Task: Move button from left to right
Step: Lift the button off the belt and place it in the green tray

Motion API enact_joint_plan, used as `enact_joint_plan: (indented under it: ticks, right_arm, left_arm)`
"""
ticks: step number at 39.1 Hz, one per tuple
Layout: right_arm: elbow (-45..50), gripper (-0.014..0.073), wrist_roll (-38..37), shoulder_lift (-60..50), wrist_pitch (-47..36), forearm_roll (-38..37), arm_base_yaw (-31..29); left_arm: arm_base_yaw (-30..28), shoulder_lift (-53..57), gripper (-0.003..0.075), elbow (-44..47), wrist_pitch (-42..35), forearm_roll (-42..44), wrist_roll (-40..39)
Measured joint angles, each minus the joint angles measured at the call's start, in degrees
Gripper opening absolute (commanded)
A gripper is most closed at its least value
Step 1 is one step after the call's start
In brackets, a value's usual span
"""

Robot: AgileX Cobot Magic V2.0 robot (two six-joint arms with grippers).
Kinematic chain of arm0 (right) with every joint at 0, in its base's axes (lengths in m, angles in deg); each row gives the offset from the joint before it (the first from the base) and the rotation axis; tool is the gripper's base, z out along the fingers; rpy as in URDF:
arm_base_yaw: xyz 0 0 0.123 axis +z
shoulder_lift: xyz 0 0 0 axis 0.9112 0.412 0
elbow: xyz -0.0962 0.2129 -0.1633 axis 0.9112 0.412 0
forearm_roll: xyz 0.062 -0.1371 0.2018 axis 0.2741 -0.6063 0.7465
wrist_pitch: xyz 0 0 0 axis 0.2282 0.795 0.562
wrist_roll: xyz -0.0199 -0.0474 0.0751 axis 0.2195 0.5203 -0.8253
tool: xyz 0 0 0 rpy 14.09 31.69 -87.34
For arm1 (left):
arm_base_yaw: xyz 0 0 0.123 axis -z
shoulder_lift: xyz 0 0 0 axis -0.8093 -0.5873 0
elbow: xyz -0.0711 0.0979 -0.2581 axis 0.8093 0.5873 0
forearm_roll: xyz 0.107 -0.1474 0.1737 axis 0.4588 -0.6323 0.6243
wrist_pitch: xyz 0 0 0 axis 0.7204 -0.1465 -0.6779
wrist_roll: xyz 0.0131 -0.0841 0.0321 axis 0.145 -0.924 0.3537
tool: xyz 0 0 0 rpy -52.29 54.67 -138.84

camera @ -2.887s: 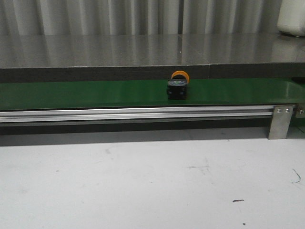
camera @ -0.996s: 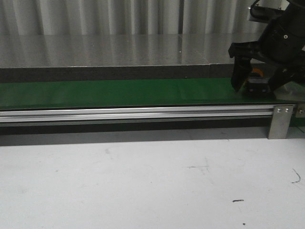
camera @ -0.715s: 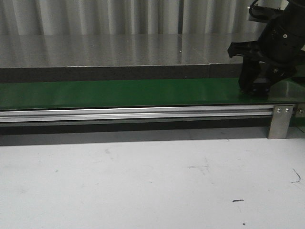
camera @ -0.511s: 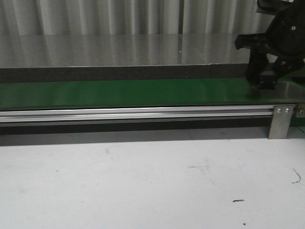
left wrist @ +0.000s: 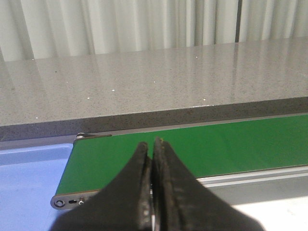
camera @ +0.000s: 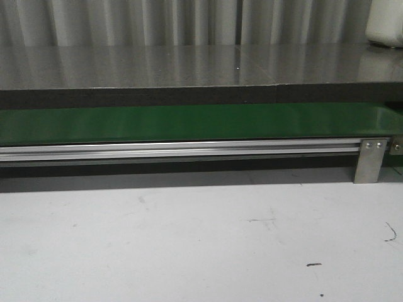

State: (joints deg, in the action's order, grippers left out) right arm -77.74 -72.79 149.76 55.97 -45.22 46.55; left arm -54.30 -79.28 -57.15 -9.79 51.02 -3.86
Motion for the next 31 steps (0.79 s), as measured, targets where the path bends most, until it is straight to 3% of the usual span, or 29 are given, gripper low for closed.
enact_joint_plan:
  ticks: [4, 14, 18, 26, 31]
  right_arm:
    - [0.00, 0.0257, 0.37, 2.63, -0.38, -0.10, -1.58]
    - [0.00, 0.0487, 1.67, 6.27, -1.47, -0.10, -2.12]
    - [0.00, 0.0524, 1.98, 6.27, -1.82, -0.19, -2.22]
    - [-0.97, 0.0493, 1.98, 3.58, -0.14, -0.32, -1.99]
    - [-2.14, 0.0326, 2.36, -1.86, 0.60, -0.67, 0.54]
  left_arm:
    - [0.00, 0.00, -0.0021, 0.00, 0.00, 0.00, 0.00]
    - [0.00, 0.00, -0.0021, 0.00, 0.00, 0.00, 0.00]
    - [0.00, 0.00, -0.0021, 0.00, 0.00, 0.00, 0.00]
    - [0.00, 0.00, -0.0021, 0.00, 0.00, 0.00, 0.00]
    - [0.00, 0.00, -0.0021, 0.00, 0.00, 0.00, 0.00]
